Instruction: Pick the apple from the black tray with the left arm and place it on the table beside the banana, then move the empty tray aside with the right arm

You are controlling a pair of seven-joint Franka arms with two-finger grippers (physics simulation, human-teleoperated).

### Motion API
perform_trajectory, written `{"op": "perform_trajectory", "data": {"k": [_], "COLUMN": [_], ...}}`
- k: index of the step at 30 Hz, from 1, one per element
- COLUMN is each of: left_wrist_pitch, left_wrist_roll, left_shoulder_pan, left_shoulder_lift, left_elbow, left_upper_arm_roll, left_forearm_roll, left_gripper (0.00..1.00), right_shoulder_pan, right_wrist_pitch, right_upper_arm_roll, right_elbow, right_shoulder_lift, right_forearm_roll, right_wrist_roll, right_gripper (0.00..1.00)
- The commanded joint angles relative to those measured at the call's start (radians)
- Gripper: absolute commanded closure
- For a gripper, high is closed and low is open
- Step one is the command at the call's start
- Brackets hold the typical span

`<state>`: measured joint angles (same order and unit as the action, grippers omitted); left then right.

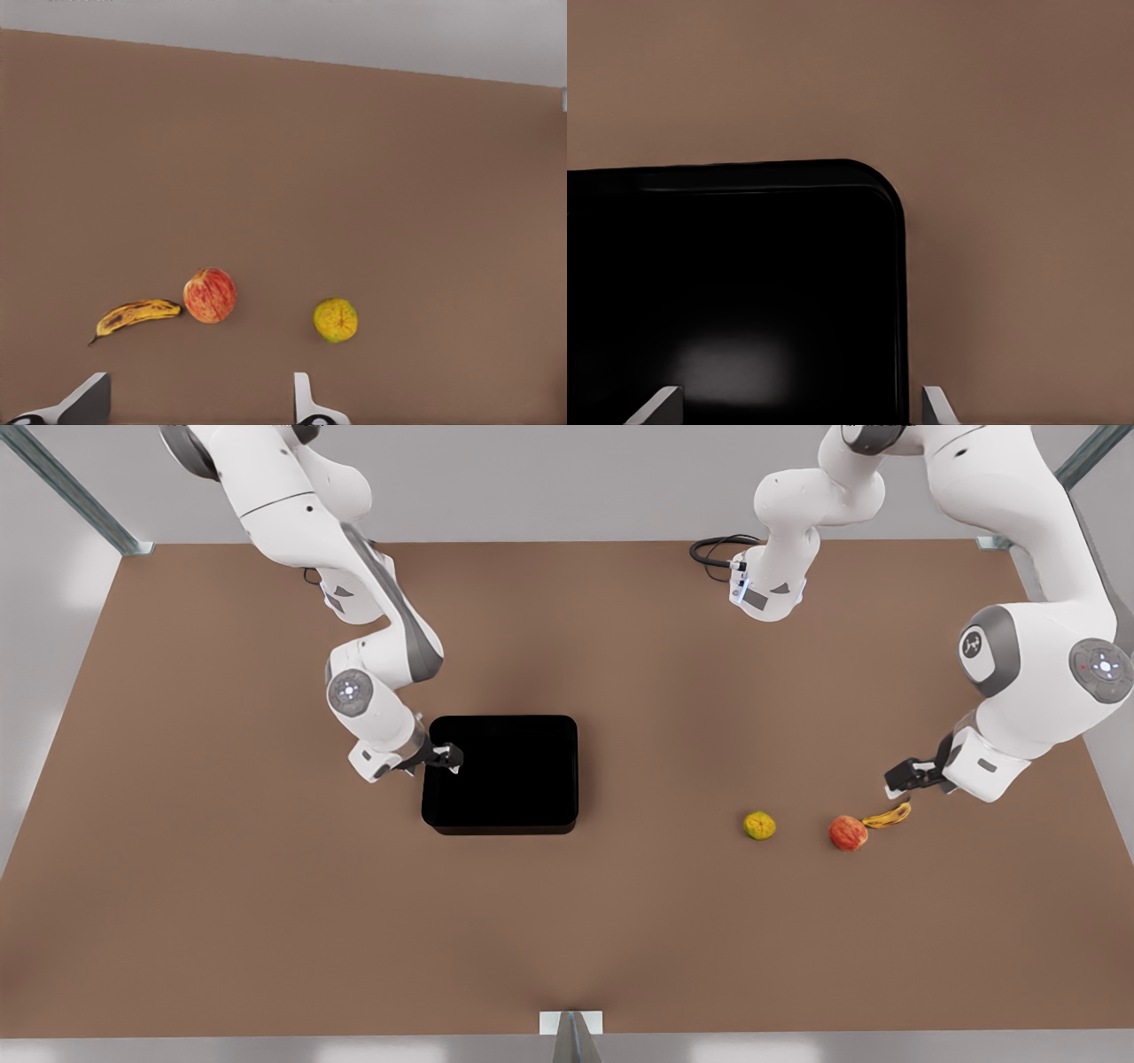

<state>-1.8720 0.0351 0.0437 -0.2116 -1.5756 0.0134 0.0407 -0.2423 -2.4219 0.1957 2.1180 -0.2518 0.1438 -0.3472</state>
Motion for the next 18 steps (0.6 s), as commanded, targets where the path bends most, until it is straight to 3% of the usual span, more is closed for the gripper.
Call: {"op": "perform_trajectory", "data": {"k": [1, 11, 12, 15, 18], "left_wrist_pitch": [0.022, 0.059, 0.062, 0.067, 0.070], "left_wrist_roll": [-0.046, -0.046, -0.044, -0.009, -0.009], "left_shoulder_pan": [0.027, 0.053, 0.053, 0.053, 0.053], "left_shoulder_lift": [-0.012, -0.003, -0.002, 0.000, 0.001], "left_elbow": [0.026, 0.034, 0.040, 0.040, 0.040], "left_upper_arm_roll": [0.002, 0.005, 0.005, 0.005, 0.004], "left_forearm_roll": [0.008, 0.005, 0.005, 0.007, 0.005], "left_gripper": [0.00, 0.00, 0.00, 0.00, 0.00], "right_shoulder_pan": [0.005, 0.005, 0.005, 0.005, 0.005], "right_wrist_pitch": [-0.017, -0.029, -0.029, -0.020, -0.019], "right_upper_arm_roll": [-0.001, -0.030, -0.030, -0.030, -0.030], "right_elbow": [0.002, 0.000, 0.002, 0.000, -0.003], "right_shoulder_lift": [-0.021, -0.109, -0.110, -0.118, -0.118], "right_forearm_roll": [0.002, -0.004, -0.004, -0.004, -0.004], "right_wrist_roll": [0.005, 0.066, 0.066, 0.060, 0.062], "right_gripper": [0.00, 0.02, 0.06, 0.36, 0.51]}}
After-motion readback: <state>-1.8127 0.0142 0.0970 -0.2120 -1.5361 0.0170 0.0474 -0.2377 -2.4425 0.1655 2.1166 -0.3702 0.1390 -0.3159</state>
